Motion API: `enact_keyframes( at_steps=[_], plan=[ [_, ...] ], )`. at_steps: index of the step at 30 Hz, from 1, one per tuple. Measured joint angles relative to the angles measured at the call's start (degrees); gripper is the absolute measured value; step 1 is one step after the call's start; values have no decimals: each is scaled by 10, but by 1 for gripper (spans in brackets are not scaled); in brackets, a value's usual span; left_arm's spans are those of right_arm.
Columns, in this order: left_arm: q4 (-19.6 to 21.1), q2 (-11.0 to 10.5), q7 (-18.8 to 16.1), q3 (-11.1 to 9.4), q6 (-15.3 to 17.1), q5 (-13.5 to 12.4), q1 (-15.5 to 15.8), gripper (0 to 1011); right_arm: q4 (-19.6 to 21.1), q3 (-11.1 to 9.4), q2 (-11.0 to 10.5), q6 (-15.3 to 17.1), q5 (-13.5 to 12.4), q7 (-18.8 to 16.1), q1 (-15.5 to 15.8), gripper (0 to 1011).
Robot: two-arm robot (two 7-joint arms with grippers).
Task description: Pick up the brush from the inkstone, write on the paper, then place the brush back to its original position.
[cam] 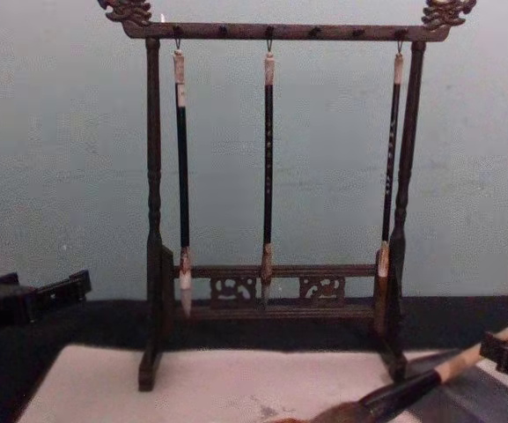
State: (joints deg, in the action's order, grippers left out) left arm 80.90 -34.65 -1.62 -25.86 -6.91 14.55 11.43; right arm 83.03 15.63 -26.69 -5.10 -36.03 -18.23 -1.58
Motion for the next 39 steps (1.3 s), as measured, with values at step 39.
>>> enact_keyframes(
  at_steps=[39],
  plan=[
    [0, 0, 0, 0, 0, 0, 0, 1002, -80, -40, 56, 83, -227, -97, -27, 1000]
  ],
)
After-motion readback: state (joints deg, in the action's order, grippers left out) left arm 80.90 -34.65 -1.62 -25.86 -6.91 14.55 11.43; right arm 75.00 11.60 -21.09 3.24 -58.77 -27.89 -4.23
